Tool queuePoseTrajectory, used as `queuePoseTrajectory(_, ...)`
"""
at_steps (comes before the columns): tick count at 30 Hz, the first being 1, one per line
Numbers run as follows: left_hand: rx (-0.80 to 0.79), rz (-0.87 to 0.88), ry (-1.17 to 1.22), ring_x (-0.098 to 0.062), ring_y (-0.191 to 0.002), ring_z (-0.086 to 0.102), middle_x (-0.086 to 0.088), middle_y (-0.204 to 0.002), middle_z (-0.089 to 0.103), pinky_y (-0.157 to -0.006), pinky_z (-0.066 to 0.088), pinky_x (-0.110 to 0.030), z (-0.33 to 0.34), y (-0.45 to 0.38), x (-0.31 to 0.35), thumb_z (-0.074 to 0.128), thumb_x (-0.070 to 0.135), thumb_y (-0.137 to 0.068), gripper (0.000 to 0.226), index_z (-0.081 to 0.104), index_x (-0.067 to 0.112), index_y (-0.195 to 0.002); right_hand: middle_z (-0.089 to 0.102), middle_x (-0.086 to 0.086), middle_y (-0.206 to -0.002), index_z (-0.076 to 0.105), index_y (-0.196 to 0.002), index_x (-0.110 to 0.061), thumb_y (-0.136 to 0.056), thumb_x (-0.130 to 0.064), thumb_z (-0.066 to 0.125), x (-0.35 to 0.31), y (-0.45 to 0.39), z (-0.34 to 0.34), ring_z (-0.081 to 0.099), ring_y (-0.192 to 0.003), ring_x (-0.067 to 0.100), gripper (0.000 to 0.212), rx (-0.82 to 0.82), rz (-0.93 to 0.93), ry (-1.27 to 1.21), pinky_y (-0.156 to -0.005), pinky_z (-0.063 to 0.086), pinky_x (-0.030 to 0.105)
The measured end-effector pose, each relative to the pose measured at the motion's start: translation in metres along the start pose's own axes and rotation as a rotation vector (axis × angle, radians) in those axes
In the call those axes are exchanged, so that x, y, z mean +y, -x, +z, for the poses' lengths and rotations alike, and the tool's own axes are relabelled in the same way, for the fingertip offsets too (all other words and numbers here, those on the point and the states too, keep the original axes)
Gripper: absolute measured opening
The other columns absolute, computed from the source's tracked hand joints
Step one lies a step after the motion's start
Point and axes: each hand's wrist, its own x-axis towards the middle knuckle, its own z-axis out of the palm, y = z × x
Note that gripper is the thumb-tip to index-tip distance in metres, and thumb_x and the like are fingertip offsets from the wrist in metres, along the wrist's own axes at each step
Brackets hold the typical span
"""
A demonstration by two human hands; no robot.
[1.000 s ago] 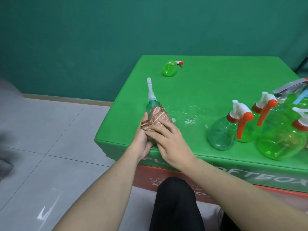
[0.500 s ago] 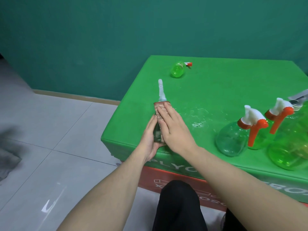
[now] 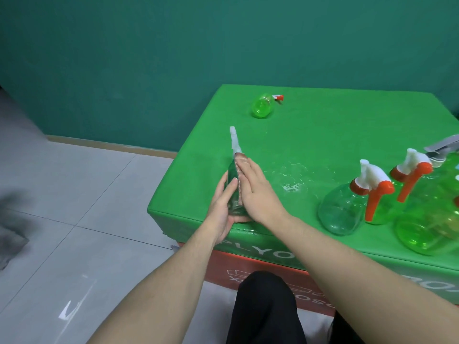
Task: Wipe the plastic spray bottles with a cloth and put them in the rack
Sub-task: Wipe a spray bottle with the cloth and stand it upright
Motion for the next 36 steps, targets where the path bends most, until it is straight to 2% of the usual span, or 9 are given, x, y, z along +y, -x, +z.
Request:
queuePoseTrajectory(4, -0.004, 0.034, -0.061, -0.023, -0.111, 0.071, 0.0, -0.134, 0.068, -0.067, 0.059, -0.04, -0.001, -0.004, -0.006, 0.056, 0.047, -0.094, 0.055, 0.046, 0.039, -0.148, 0.021, -0.008, -0.167, 0.038, -0.154, -0.033, -0.103, -0.039, 0.021, 0.007, 0.021, 0.003, 0.026, -0.15, 0.014, 0.054, 0.053, -0.092, 0.198, -0.122, 0.025, 0.042)
queuePoseTrajectory(8, 0.033, 0.027, -0.113, -0.028, -0.121, 0.066, -0.004, -0.137, 0.065, -0.088, 0.057, -0.051, -0.002, -0.007, -0.008, 0.058, 0.076, -0.084, 0.08, 0.043, 0.034, -0.15, 0.019, -0.01, -0.167, 0.034, -0.155, -0.033, -0.104, -0.041, 0.014, 0.014, 0.04, 0.006, 0.016, -0.154, 0.012, 0.055, 0.051, -0.151, 0.326, -0.123, 0.022, 0.046)
queuePoseTrajectory(10, 0.065, 0.042, -0.089, -0.028, -0.12, 0.067, -0.006, -0.136, 0.066, -0.096, 0.052, -0.055, 0.0, -0.006, -0.006, 0.059, 0.076, -0.08, 0.084, 0.042, 0.034, -0.15, 0.02, -0.009, -0.166, 0.032, -0.156, -0.032, -0.104, -0.042, 0.013, 0.015, 0.047, 0.008, 0.014, -0.154, 0.013, 0.056, 0.047, -0.174, 0.355, -0.123, 0.022, 0.047)
queuePoseTrajectory(17, 0.08, 0.048, -0.054, -0.031, -0.105, 0.071, -0.014, -0.128, 0.069, -0.058, 0.057, -0.036, 0.002, -0.005, -0.005, 0.051, 0.076, -0.082, 0.075, 0.047, 0.034, -0.144, 0.046, -0.007, -0.152, 0.053, -0.143, -0.031, -0.103, -0.032, 0.037, 0.024, 0.057, 0.006, 0.042, -0.134, 0.025, 0.043, 0.141, -0.276, 0.364, -0.105, 0.042, 0.05)
queuePoseTrajectory(20, 0.073, 0.026, -0.021, -0.035, -0.112, 0.068, -0.021, -0.128, 0.067, -0.071, 0.062, -0.041, 0.001, -0.005, -0.004, 0.051, 0.074, -0.084, 0.078, 0.053, 0.021, -0.141, 0.05, -0.007, -0.146, 0.056, -0.142, -0.031, -0.103, -0.034, 0.039, 0.018, 0.053, 0.006, 0.044, -0.124, 0.025, 0.042, 0.175, -0.289, 0.382, -0.101, 0.045, 0.047)
queuePoseTrajectory(23, 0.054, -0.021, 0.036, -0.034, -0.12, 0.065, -0.021, -0.131, 0.066, -0.095, 0.057, -0.044, -0.001, -0.004, -0.003, 0.047, 0.07, -0.091, 0.077, 0.06, 0.009, -0.136, 0.047, -0.008, -0.148, 0.054, -0.145, -0.029, -0.104, -0.037, 0.036, 0.009, 0.044, 0.007, 0.041, -0.128, 0.025, 0.045, 0.164, -0.275, 0.407, -0.106, 0.042, 0.046)
queuePoseTrajectory(26, 0.029, -0.034, 0.025, -0.025, -0.125, 0.063, -0.013, -0.135, 0.066, -0.105, 0.05, -0.043, 0.001, -0.003, -0.003, 0.046, 0.071, -0.088, 0.076, 0.06, 0.015, -0.138, 0.039, -0.002, -0.158, 0.049, -0.149, -0.026, -0.105, -0.04, 0.025, 0.002, 0.033, 0.01, 0.029, -0.145, 0.026, 0.052, 0.125, -0.234, 0.442, -0.119, 0.029, 0.047)
queuePoseTrajectory(30, 0.041, 0.004, -0.035, -0.013, -0.13, 0.059, 0.002, -0.143, 0.061, -0.093, 0.054, -0.025, 0.002, -0.002, -0.004, 0.062, 0.075, -0.077, 0.088, 0.05, 0.027, -0.148, 0.016, 0.002, -0.169, 0.033, -0.158, -0.025, -0.107, -0.038, 0.021, -0.002, 0.017, 0.009, 0.005, -0.156, 0.026, 0.054, 0.045, -0.16, 0.422, -0.128, 0.008, 0.045)
queuePoseTrajectory(36, -0.001, 0.056, 0.046, -0.02, -0.121, 0.066, 0.0, -0.141, 0.063, -0.078, 0.06, -0.046, 0.0, -0.003, -0.002, 0.059, 0.059, -0.084, 0.074, 0.042, 0.035, -0.152, 0.017, -0.005, -0.168, 0.02, -0.162, -0.021, -0.109, -0.029, 0.03, -0.015, 0.0, 0.001, 0.017, -0.151, 0.02, 0.055, 0.008, -0.078, 0.266, -0.125, 0.012, 0.035)
